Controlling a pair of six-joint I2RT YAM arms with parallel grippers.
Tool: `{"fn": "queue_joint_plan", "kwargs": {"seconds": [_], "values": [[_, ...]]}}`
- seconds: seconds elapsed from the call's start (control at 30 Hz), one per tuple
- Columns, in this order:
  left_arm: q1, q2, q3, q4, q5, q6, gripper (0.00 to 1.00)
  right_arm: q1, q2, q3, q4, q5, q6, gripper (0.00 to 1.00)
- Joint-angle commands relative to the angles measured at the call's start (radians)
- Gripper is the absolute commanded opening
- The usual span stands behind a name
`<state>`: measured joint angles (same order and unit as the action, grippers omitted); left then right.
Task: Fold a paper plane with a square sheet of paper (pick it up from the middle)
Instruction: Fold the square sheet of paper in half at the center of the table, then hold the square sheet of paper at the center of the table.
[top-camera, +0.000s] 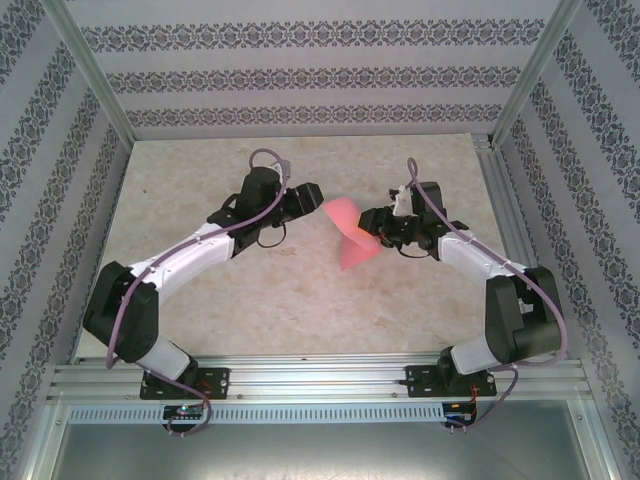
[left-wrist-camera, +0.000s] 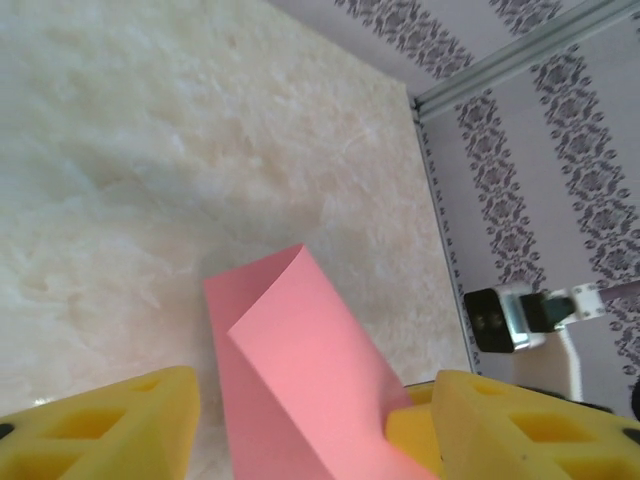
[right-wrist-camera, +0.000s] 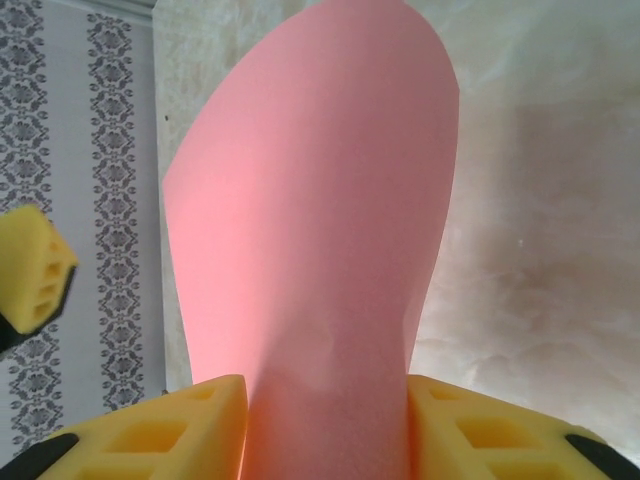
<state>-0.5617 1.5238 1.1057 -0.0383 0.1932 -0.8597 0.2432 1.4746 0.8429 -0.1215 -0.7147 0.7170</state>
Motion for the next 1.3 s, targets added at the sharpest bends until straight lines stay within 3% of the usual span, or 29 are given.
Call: {"fn": "queue_joint_plan", "kwargs": {"seconds": [0.0,0.17,0.4,0.67,1.27], "values": [[0.018,-0.047,-0.023,-0.053,-0.029,0.043,0.65,0.04,0.014,0.042,0.069,-0.01,0.04,0.44],[0.019,-0.026,-0.075,0.01,0.045,-0.004,0.66,0.064,0.071,0.039,0.081,0.036,0.044,0.45],[0.003,0.115,-0.14,0.265,0.208,-0.183,0.67,0.065,0.138,0.019,0.085,0.066,0.022,0.44],[-0.031,0.239,-0.119,0.332,0.234,-0.265,0.65,0.057,0.161,0.01,0.079,0.084,0.011,0.44],[-0.05,0.347,-0.043,0.404,0.271,-0.269,0.24,0.025,0.148,-0.004,0.033,0.127,-0.008,0.46]]}}
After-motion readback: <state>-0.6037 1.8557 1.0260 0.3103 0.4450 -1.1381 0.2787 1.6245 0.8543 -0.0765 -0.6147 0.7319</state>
